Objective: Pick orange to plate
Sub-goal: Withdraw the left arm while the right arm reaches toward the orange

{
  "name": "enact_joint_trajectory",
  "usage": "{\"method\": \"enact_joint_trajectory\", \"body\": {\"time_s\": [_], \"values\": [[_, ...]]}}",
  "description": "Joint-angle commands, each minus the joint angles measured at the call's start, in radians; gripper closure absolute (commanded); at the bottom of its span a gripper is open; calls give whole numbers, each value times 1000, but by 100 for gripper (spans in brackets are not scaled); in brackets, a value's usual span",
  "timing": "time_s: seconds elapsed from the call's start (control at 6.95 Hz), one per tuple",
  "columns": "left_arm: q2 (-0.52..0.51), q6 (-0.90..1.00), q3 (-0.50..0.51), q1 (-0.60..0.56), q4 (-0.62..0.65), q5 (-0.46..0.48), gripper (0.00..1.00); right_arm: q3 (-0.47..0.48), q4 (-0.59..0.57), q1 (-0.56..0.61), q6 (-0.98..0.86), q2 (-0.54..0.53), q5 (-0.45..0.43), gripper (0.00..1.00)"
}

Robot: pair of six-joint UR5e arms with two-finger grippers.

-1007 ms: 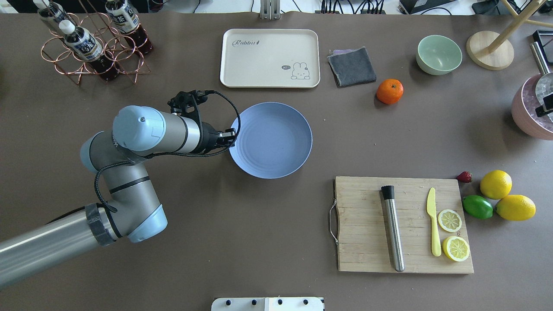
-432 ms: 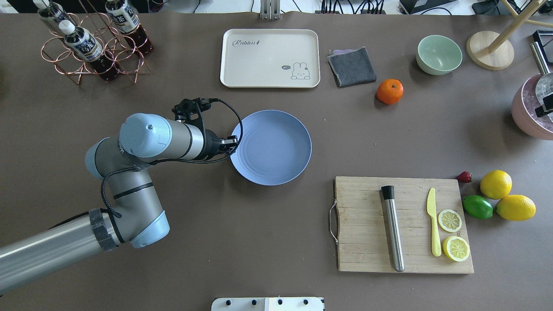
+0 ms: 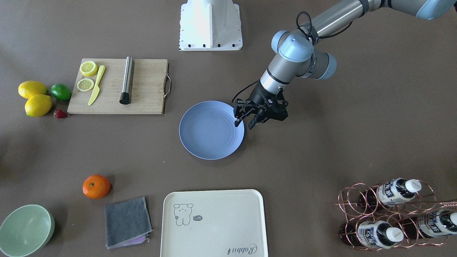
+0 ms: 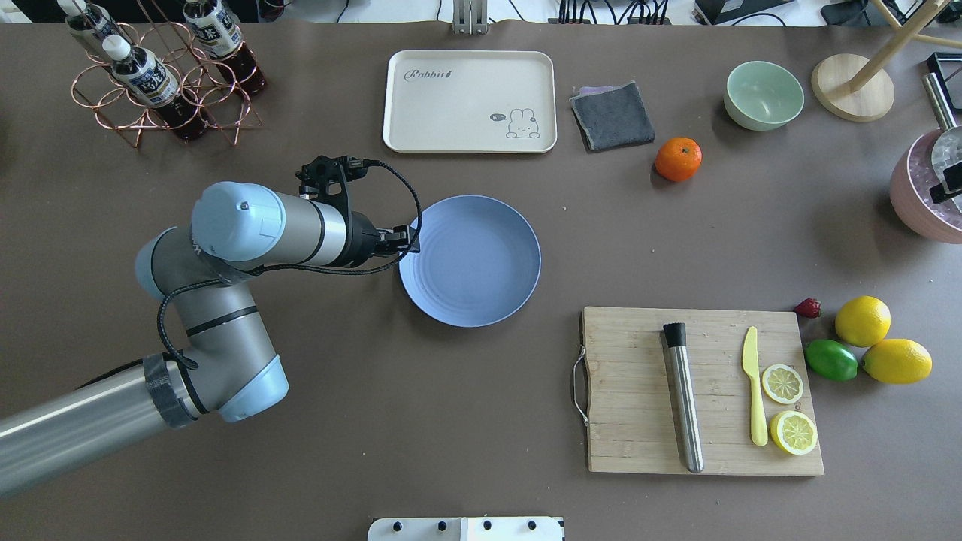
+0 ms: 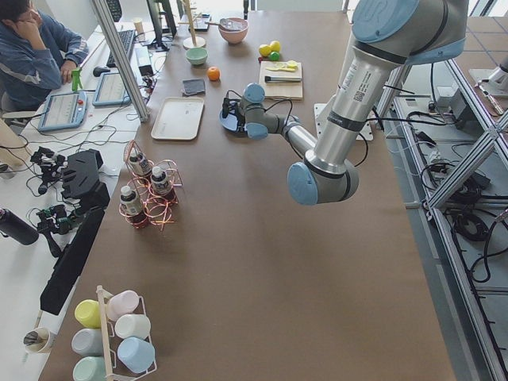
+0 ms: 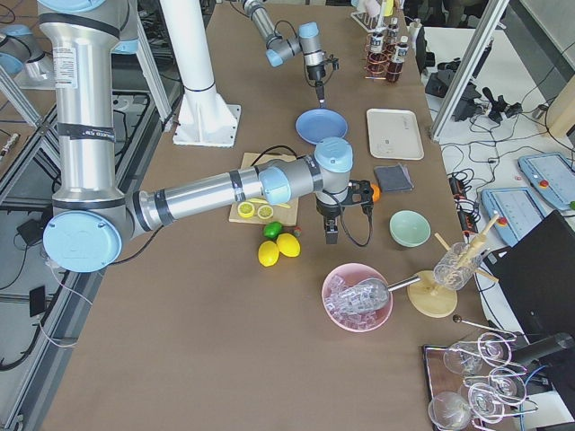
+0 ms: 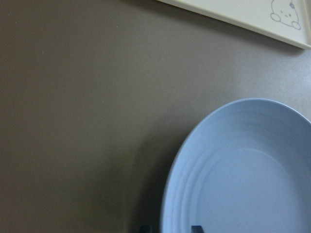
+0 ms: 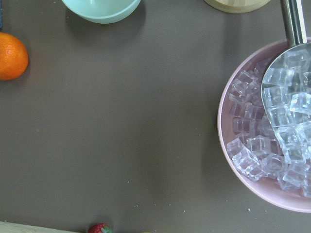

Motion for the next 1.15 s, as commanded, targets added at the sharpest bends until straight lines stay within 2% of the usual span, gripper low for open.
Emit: {"method": "enact_joint_trajectory", "body": {"time_s": [0.0,0.29,0.43,0.58,0.86,1.01], "values": [[144,129,-118,-239,15,-281,2,-3,-2,-48,90,69,-11,0],[376,503,-148,-533,16,-517,1,-25,-3,-210,313,197,-124,0],[438,688,-141,-671,57,-616,1,-79,0,-258,363,260,-157,0],[481,933,-139,-788,187,-650,1,-159,-2,-274,365,342,-157,0],[480,1430,-142,-995,588,-650,1,-291,2,-303,359,471,-160,0],[465,1589,-142,-1041,719,-641,1,-331,2,-318,362,508,-186,0]]}}
